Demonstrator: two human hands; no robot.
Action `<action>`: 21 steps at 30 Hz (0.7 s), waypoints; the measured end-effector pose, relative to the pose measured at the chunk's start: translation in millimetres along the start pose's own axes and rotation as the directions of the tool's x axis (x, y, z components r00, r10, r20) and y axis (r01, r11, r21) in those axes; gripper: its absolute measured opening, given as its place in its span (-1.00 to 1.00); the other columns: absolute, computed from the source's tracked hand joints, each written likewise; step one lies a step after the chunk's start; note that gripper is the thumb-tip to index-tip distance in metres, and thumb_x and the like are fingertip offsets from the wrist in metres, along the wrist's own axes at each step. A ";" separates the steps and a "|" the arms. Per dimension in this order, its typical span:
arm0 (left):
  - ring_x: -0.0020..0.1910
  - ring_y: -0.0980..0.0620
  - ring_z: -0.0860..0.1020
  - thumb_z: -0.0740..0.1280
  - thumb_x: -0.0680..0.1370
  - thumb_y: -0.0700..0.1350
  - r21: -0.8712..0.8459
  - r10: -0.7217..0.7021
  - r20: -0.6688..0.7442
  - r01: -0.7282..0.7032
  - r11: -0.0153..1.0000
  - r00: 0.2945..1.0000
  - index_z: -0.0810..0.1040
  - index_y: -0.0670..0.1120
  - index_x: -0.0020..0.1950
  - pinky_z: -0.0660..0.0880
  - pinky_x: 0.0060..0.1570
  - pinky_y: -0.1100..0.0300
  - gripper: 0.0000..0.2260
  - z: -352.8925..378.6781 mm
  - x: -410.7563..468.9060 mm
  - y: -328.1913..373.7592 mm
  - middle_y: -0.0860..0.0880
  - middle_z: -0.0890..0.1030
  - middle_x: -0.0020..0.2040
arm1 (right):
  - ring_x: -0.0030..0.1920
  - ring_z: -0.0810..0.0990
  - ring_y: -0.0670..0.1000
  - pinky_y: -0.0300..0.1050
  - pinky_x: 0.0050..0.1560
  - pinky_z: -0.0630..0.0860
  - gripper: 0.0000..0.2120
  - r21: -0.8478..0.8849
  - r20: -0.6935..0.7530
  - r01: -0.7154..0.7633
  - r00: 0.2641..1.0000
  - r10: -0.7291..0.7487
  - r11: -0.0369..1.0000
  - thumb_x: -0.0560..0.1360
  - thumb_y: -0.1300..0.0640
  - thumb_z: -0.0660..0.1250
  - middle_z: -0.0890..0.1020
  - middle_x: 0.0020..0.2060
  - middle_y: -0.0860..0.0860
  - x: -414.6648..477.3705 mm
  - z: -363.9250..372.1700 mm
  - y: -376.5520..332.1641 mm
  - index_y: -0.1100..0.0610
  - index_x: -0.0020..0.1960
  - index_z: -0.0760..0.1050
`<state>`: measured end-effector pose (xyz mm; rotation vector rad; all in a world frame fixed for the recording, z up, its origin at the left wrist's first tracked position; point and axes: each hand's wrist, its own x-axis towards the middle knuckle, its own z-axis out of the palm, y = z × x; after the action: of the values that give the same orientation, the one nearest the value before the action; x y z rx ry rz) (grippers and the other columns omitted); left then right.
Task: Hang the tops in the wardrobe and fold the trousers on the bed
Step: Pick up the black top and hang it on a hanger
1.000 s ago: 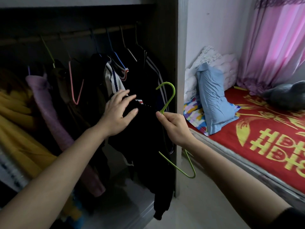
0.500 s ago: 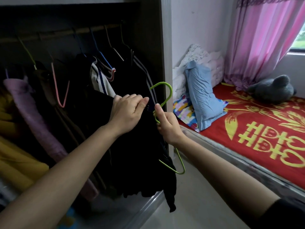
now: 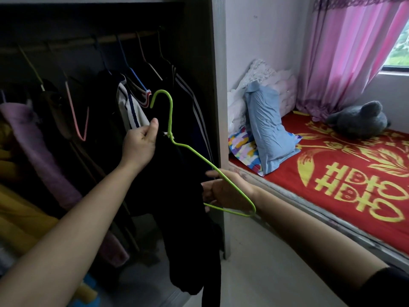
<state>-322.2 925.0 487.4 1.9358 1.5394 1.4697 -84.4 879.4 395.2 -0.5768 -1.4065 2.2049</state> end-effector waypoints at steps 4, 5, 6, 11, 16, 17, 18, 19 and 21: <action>-0.37 -0.06 0.38 0.22 0.60 0.23 -0.054 -0.068 0.010 0.068 0.996 0.998 0.35 -0.38 -0.32 0.29 -0.31 0.12 -0.34 -8.6 4.7 -14.1 -0.16 0.39 -0.38 | -0.03 0.56 0.06 -0.04 0.04 0.47 -0.78 -0.596 -0.022 0.113 0.987 -0.157 0.795 0.54 0.23 0.24 0.60 -0.03 0.15 4.1 4.7 2.6 0.12 0.12 0.57; -0.36 -0.05 0.39 0.23 0.59 0.24 -0.069 -0.082 0.017 0.083 0.994 0.996 0.37 -0.40 -0.28 0.31 -0.32 0.13 -0.33 -9.6 4.6 -17.5 -0.15 0.41 -0.36 | 0.01 0.61 0.03 -0.10 0.08 0.50 -0.74 -0.672 -0.013 0.130 0.982 -0.187 0.729 0.56 0.29 0.23 0.64 0.00 0.07 5.8 7.4 2.4 0.10 0.17 0.58; -0.38 -0.03 0.39 0.24 0.58 0.25 -0.078 -0.097 0.020 0.098 0.992 0.995 0.38 -0.39 -0.29 0.31 -0.33 0.16 -0.33 -10.1 3.5 -20.5 -0.14 0.41 -0.37 | 0.00 0.63 -0.03 -0.17 0.05 0.52 -0.74 -0.721 0.006 0.155 0.976 -0.218 0.675 0.58 0.29 0.25 0.67 -0.02 -0.03 6.2 11.5 2.4 0.03 0.16 0.59; -0.56 0.19 0.32 0.27 0.58 0.24 -0.078 -0.212 -0.015 0.210 0.975 0.977 0.34 -0.02 -0.48 0.27 -0.51 0.29 -0.49 -17.1 2.1 -33.4 0.12 0.32 -0.54 | -0.27 0.58 -0.13 -0.26 -0.24 0.45 -0.83 -0.855 -0.015 0.197 0.915 -0.403 0.480 0.59 -0.08 0.34 0.58 -0.31 -0.10 4.8 21.1 4.6 -0.07 -0.15 0.57; -0.57 0.17 0.25 0.27 0.58 0.21 -0.095 -0.294 -0.075 0.287 0.953 0.953 0.19 0.00 -0.48 0.20 -0.53 0.24 -0.47 -26.0 -0.3 -37.1 0.13 0.26 -0.56 | -0.34 0.57 -0.09 -0.31 -0.39 0.44 -0.62 -0.488 -0.246 0.250 0.880 -0.406 0.837 0.67 -0.04 0.18 0.66 -0.25 0.02 6.7 17.7 6.1 0.22 0.00 0.63; -0.57 0.18 0.26 0.27 0.58 0.21 -0.116 -0.309 -0.086 0.299 0.947 0.947 0.20 0.00 -0.47 0.21 -0.53 0.24 -0.48 -26.0 -0.7 -37.1 0.13 0.27 -0.55 | -0.33 0.59 -0.08 -0.30 -0.40 0.44 -0.61 -0.433 -0.268 0.207 0.900 -0.345 0.877 0.67 -0.04 0.18 0.69 -0.20 0.04 7.4 16.4 7.1 0.25 0.04 0.63; -0.56 0.18 0.27 0.28 0.59 0.20 -0.138 -0.325 -0.101 0.310 0.941 0.940 0.22 0.00 -0.46 0.22 -0.51 0.24 -0.49 -26.5 -0.9 -36.5 0.11 0.29 -0.53 | -0.30 0.60 -0.06 -0.28 -0.39 0.45 -0.62 -0.397 -0.273 0.163 0.919 -0.285 0.903 0.66 -0.04 0.18 0.70 -0.13 0.06 7.8 15.7 9.2 0.23 0.06 0.62; -0.54 0.17 0.28 0.27 0.59 0.20 -0.153 -0.343 -0.120 0.324 0.934 0.932 0.23 0.00 -0.45 0.23 -0.49 0.23 -0.50 -27.6 0.0 -36.2 0.08 0.31 -0.50 | -0.27 0.61 -0.04 -0.26 -0.35 0.45 -0.66 -0.366 -0.268 0.120 0.936 -0.228 0.923 0.66 -0.03 0.18 0.70 -0.07 0.08 6.9 16.2 12.8 0.19 0.09 0.61; -0.50 0.13 0.30 0.27 0.59 0.21 -0.179 -0.382 -0.162 0.353 0.918 0.910 0.24 0.00 -0.44 0.24 -0.43 0.19 -0.50 -31.0 3.0 -35.3 0.04 0.32 -0.45 | -0.19 0.61 -0.01 -0.22 -0.25 0.46 -0.70 -0.324 -0.256 0.066 0.954 -0.155 0.944 0.68 0.05 0.15 0.69 0.03 0.09 2.8 21.8 21.1 0.18 0.18 0.58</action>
<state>-368.0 930.5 477.8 1.3574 1.7089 1.5816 -102.3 857.4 384.1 -0.8573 -1.5991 1.7418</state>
